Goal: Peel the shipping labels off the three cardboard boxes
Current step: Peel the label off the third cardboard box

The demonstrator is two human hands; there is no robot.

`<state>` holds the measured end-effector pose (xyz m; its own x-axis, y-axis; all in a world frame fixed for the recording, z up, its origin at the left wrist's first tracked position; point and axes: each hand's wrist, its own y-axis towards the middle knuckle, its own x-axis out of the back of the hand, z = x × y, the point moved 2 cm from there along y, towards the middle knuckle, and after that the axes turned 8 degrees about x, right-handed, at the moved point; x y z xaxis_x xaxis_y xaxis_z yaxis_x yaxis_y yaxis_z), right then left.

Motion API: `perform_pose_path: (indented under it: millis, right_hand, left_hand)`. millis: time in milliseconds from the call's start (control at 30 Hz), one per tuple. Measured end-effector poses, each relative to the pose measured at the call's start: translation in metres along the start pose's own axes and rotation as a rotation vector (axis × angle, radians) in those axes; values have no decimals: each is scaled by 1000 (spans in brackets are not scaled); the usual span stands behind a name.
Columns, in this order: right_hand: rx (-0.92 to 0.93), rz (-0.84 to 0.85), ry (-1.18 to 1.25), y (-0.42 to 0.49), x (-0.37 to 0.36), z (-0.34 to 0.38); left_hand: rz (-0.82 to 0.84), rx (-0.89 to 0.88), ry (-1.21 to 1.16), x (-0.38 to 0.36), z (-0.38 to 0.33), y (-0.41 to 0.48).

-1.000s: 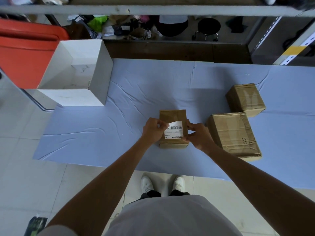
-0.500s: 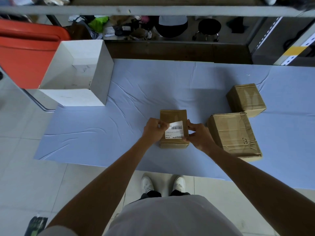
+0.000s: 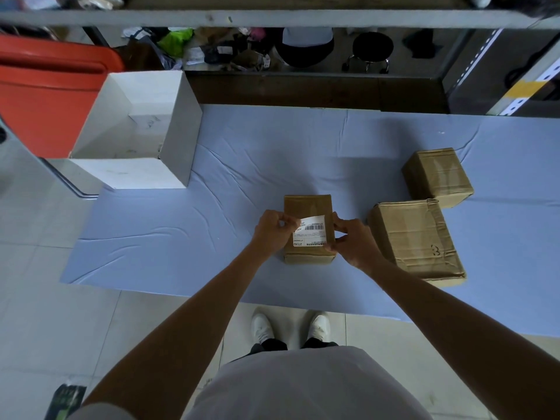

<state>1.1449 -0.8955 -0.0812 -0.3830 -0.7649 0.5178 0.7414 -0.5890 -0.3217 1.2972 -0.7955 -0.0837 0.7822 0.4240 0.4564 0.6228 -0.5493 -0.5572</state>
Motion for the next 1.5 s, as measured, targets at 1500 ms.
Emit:
perform_pose_path:
  millis: [1500]
  right_hand:
    - [-25,11,9,-3,0,4]
  left_hand:
    - [107,-25,-140,-2,11,8]
